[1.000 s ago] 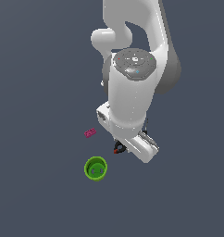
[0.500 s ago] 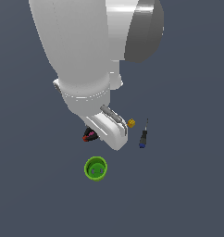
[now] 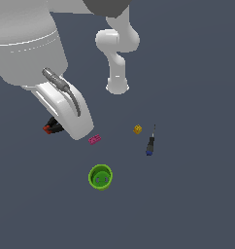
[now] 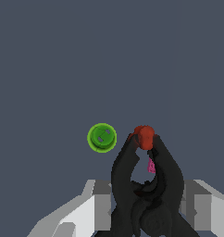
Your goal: Pick up a designated object from a clutter of objects.
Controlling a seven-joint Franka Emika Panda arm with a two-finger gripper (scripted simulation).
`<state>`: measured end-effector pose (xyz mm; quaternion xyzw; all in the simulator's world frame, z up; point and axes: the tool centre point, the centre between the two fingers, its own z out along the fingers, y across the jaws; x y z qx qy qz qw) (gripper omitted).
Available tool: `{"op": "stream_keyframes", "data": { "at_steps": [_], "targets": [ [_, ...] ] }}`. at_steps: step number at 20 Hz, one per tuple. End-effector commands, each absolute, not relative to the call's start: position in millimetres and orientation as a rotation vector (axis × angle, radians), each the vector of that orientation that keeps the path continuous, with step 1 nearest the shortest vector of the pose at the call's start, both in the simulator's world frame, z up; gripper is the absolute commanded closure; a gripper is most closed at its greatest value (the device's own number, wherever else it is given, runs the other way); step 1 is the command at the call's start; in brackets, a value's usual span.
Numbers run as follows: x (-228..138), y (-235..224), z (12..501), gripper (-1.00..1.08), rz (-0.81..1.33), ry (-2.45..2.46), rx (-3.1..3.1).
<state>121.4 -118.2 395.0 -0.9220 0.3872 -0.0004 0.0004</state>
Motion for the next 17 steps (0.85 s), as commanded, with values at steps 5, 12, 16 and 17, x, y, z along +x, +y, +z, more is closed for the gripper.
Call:
{"op": "stream_keyframes", "data": {
  "at_steps": [5,12,16,17],
  "targets": [
    [124.3,-143.7,422.5,1.08,0.0,1.214,-2.897],
    [126.4,-155.3,435.5,1.08,0.0,1.215,-2.898],
    [126.9,-157.5,437.8,1.08,0.0,1.215,-2.898],
    [126.9,-157.6,437.9,1.08,0.0,1.215,-2.898]
  ]
}}
